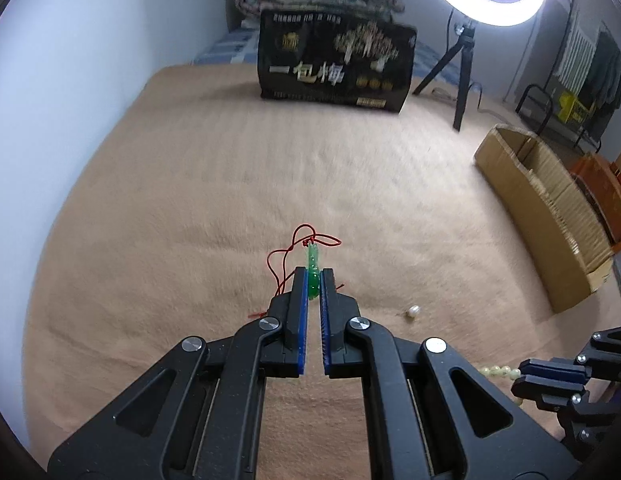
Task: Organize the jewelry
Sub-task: 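Carry the jade pendant and bead bracelet over the box and release both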
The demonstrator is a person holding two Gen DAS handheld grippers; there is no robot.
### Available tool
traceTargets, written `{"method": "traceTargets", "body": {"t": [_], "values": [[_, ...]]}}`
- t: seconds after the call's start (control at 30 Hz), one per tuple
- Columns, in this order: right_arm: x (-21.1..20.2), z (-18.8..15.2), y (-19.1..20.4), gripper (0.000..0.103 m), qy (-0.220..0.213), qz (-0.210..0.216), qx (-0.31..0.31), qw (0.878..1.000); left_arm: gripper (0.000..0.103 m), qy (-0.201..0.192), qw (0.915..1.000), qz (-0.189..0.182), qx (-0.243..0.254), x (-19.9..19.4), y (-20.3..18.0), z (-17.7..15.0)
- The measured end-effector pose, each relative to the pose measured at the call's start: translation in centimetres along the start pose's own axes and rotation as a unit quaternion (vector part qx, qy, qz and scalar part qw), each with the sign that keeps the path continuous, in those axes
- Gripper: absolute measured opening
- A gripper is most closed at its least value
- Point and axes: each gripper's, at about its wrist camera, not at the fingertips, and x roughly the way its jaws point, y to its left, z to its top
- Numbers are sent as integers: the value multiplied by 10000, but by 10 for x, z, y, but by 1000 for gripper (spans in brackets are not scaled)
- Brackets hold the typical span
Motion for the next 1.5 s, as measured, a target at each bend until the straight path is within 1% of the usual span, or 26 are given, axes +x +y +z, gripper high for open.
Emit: {"method": "traceTargets", "body": {"t": [0.23, 0.5, 0.67, 0.87, 1.03, 1.17, 1.27, 1.5], "values": [[-34, 14, -12, 4, -427, -78, 143, 9990, 4, -325, 9992, -237, 56, -30, -19, 15], [-79, 22, -38, 4, -921, -277, 381, 9946, 4, -505, 9964, -642, 217, -51, -56, 31], [-109, 22, -64, 4, -1229, -521, 608, 9892, 4, -647, 9928, -932, 393, -64, -90, 48], [-139, 15, -104, 4, -1487, -833, 969, 9806, 4, -742, 9880, -1196, 629, -70, -130, 63], [-157, 7, -133, 4, -1585, -1062, 1281, 9732, 4, -805, 9843, -1327, 839, -68, -164, 74], [-163, 0, -154, 4, -1585, -1230, 1477, 9685, 4, -817, 9821, -1464, 860, -62, -186, 81], [-163, -4, -168, 4, -1551, -1319, 1615, 9656, 4, -819, 9808, -1541, 868, -55, -200, 88], [-153, -10, -188, 4, -1396, -1387, 1821, 9634, 4, -790, 9805, -1552, 908, -31, -227, 107]]}}
